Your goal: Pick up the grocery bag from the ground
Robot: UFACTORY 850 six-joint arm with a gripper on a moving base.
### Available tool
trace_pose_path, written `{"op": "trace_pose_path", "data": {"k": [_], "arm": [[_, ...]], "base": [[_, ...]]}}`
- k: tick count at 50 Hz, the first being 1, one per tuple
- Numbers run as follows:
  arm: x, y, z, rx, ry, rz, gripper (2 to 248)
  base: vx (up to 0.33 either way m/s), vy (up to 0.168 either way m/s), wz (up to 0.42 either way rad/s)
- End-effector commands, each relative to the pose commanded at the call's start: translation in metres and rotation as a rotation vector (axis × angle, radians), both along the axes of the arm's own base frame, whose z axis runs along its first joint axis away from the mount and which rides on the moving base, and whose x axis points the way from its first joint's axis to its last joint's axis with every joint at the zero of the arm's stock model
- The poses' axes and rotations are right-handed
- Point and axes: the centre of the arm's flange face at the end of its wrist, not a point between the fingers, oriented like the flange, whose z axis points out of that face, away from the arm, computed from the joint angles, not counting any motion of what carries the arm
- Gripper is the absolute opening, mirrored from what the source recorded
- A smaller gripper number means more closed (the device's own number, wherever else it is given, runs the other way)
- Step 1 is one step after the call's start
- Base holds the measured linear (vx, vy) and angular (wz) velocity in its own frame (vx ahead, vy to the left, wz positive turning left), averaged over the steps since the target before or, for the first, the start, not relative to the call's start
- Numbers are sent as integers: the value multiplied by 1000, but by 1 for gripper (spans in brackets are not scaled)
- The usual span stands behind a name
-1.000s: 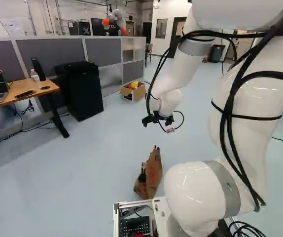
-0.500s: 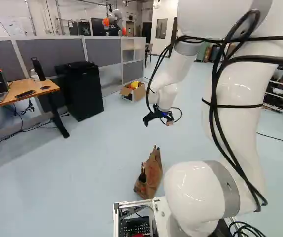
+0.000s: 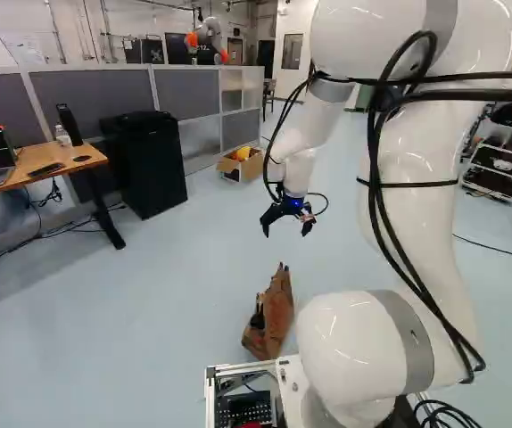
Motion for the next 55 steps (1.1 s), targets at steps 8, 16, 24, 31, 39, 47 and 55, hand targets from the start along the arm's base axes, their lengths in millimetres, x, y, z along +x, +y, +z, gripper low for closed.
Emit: {"op": "trace_pose_path", "data": {"k": [8,16,24,31,39,47,55], "arm": [[10,-1,-21,2,32,-2,247],[18,-2,-43,3,64,-2,247],[25,-2,-66,5,96,-2,247],[30,-3,-86,7,121,-2,247],[36,-3,-109,13,151,-87,247],[42,-3,-133,17,177,-223,247],[47,-3,-156,17,201,-258,247]], "base": [[0,0,0],[0,0,0],[0,0,0],[0,0,0],[0,0,0],[0,0,0],[0,0,0]]}}
